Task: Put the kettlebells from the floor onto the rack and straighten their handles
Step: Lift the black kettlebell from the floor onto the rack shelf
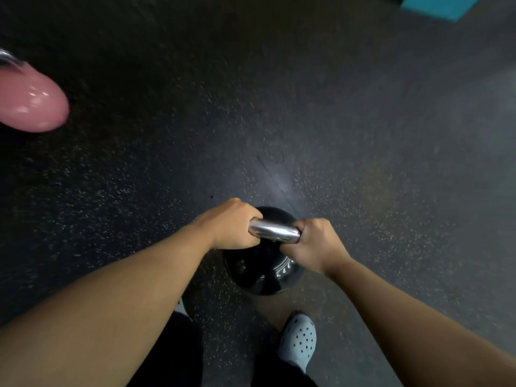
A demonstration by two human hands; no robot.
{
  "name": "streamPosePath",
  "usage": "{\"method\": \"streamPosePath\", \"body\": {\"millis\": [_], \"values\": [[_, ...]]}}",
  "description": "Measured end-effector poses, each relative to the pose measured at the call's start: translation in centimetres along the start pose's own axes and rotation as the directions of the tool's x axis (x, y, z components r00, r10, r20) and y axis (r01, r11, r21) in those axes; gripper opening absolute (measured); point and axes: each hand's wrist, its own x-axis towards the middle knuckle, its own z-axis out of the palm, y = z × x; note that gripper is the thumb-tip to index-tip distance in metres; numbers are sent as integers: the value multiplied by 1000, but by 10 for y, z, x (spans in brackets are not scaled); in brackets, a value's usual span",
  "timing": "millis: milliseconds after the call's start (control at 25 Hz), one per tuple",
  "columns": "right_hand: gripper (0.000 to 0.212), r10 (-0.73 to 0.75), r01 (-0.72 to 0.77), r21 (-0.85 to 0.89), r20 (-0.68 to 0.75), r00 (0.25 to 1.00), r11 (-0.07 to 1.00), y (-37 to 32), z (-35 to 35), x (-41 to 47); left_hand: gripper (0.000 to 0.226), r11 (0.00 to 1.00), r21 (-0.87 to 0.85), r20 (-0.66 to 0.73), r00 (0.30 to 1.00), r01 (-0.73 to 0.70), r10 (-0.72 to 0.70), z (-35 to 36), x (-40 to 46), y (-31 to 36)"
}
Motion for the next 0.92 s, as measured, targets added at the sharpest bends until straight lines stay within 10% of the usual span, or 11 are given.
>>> {"method": "streamPosePath", "body": {"millis": [920], "values": [[10,-594,623,-276,189,782,732,-633,-79,420,24,932,98,-647,734,350,-208,-592,-178,-291]]}}
